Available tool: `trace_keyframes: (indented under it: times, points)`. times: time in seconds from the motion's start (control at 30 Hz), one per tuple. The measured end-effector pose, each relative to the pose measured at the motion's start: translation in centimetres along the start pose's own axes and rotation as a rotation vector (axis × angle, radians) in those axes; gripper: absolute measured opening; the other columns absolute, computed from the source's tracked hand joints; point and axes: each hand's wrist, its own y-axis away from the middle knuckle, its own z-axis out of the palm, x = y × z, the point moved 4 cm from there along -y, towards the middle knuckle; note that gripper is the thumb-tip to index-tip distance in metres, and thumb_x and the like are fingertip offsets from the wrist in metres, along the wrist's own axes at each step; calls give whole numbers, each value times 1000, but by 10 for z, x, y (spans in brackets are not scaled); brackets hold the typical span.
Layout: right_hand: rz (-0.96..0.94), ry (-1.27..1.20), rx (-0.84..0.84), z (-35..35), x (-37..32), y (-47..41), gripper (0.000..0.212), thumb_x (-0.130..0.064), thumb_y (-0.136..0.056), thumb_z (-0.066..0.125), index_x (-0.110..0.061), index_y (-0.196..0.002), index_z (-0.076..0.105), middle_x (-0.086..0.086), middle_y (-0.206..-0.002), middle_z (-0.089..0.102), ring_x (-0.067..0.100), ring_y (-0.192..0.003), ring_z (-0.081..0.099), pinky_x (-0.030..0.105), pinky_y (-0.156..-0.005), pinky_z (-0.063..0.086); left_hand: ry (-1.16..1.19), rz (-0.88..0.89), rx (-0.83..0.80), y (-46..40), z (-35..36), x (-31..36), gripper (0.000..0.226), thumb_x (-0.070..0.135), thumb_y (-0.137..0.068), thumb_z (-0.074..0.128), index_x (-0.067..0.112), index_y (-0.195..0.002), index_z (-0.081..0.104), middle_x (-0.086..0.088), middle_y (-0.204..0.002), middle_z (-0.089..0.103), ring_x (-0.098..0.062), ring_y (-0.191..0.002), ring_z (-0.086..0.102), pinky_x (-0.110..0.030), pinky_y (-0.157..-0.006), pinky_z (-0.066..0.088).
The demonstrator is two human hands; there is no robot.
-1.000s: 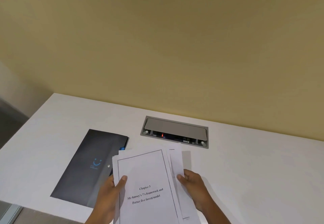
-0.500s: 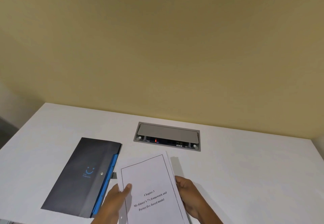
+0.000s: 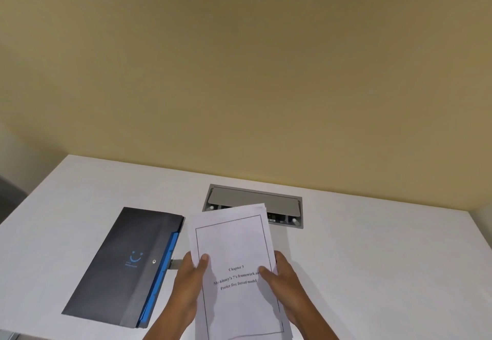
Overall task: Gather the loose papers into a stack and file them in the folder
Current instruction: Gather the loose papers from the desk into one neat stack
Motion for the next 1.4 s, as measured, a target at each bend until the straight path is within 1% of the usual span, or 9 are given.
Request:
trace_keyframes:
  times: [0.17,0.27,0.37,0.53,0.67,0.8,1.0,1.13,1.4]
  points:
    - [-72,-18,101,-3,-9,6,33,-16,-102,63,-36,-128,65,-17,-123,75,2,-116,68,24,-92,54,-8,93,-82,5,17,14,23,39,-105,55,47,-125,48,14,-118,67,-11,-103,67,-28,-71,59]
    - [-109,-25,177,-9,-8,8,34,-13,-98,69,-40,-119,72,-18,-111,81,4,-104,76,31,-92,61,-27,164,-96,8,20,20,25,35,-104,59,52,-121,52,7,-120,72,-21,-107,72,-30,-69,63]
    - [-130,-74,253,-15,-2,8,36,-9,-98,71,-42,-111,75,-22,-104,82,-1,-94,76,27,-82,61,-37,257,-95,14,19,24,37,32,-102,62,65,-117,56,19,-112,75,-10,-103,74,-22,-63,62]
    - [-128,-99,313,-15,19,9,32,-14,-100,72,-41,-117,74,-24,-108,81,-9,-98,73,24,-86,54,-68,306,-88,14,19,9,37,30,-104,60,61,-124,54,22,-117,73,-8,-117,66,-21,-83,57]
    - [-110,-75,281,-3,37,10,41,-12,-100,71,-46,-122,67,-31,-113,76,-12,-103,70,22,-87,54,-110,291,-93,11,23,-13,42,27,-105,57,57,-130,44,9,-127,65,-17,-118,63,-21,-76,62]
    - [-77,-88,290,2,46,7,39,-13,-101,71,-45,-123,66,-30,-113,76,-7,-105,71,23,-89,55,-152,270,-74,5,24,-30,48,25,-105,57,52,-139,36,14,-127,59,-13,-120,58,-11,-74,58]
    - [-53,-115,312,8,52,5,30,-11,-104,67,-33,-125,70,-16,-113,80,0,-105,74,24,-90,56,-222,256,-61,-5,25,-46,56,23,-107,53,30,-158,31,-1,-140,57,-23,-127,57,-40,-105,52]
    - [-52,-111,296,9,55,9,33,-14,-103,68,-42,-119,68,-30,-109,78,-10,-101,72,22,-88,55,-216,258,-57,-7,21,-50,56,24,-107,53,32,-158,31,-1,-139,57,-24,-128,56,-43,-106,53]
    - [-37,-151,297,17,60,12,31,-20,-102,71,-45,-119,66,-26,-109,80,-6,-100,74,21,-87,57,-217,254,-71,-9,19,-61,56,24,-107,52,36,-156,28,1,-141,54,-23,-129,55,-44,-109,52]
